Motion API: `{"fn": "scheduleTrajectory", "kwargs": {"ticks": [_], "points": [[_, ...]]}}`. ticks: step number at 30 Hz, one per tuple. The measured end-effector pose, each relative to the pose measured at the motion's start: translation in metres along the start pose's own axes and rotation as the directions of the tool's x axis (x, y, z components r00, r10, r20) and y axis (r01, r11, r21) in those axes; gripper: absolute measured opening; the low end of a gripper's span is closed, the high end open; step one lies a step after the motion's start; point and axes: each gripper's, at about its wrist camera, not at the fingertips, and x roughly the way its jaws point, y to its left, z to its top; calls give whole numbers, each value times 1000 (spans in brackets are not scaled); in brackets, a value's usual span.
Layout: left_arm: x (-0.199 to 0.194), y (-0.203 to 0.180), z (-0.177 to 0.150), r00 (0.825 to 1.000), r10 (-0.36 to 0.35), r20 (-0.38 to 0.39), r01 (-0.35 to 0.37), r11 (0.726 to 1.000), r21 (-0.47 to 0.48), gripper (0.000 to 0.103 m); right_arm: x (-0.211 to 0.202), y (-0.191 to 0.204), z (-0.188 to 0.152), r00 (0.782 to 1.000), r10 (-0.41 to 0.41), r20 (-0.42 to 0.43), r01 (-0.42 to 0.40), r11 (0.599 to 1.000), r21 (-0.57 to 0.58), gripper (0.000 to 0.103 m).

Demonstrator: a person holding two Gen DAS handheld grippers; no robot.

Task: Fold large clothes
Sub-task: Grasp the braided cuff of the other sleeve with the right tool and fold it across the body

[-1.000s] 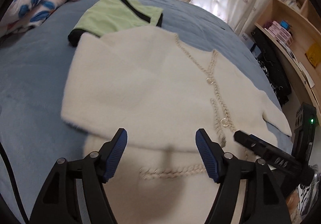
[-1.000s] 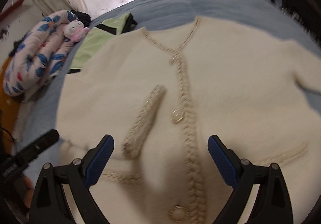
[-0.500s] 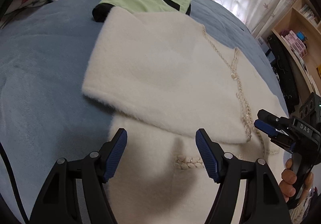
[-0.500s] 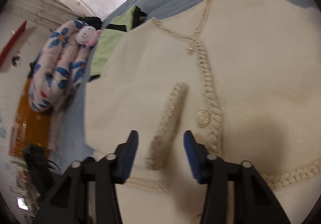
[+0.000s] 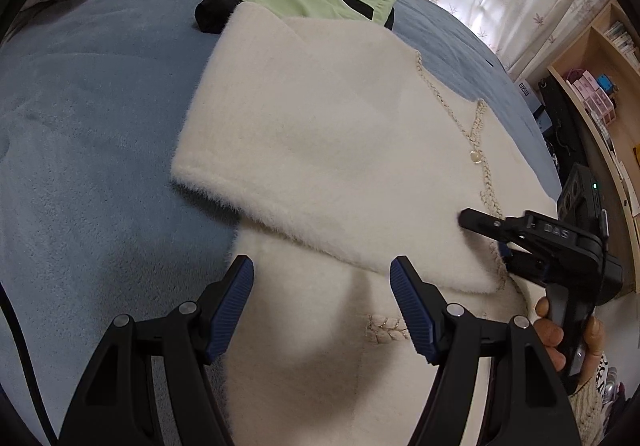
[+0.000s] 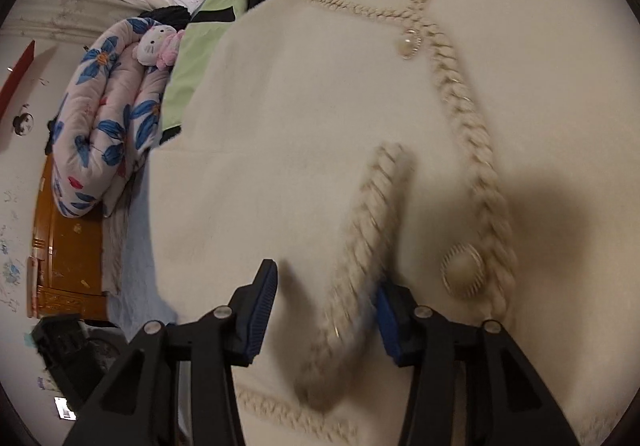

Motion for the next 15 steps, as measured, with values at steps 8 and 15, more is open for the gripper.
{"fn": "scheduleTrajectory", "kwargs": {"ticks": [8,15], "points": [[-11,0,6,999,23,36,-22,1000,-11,69,-91,45,13,945,-13,326,83,976,-200,13],[0,-4,24,998,56,37,-57,998,26,69,-103,-34,29,922,-202,329,237,969,-68,13]]}}
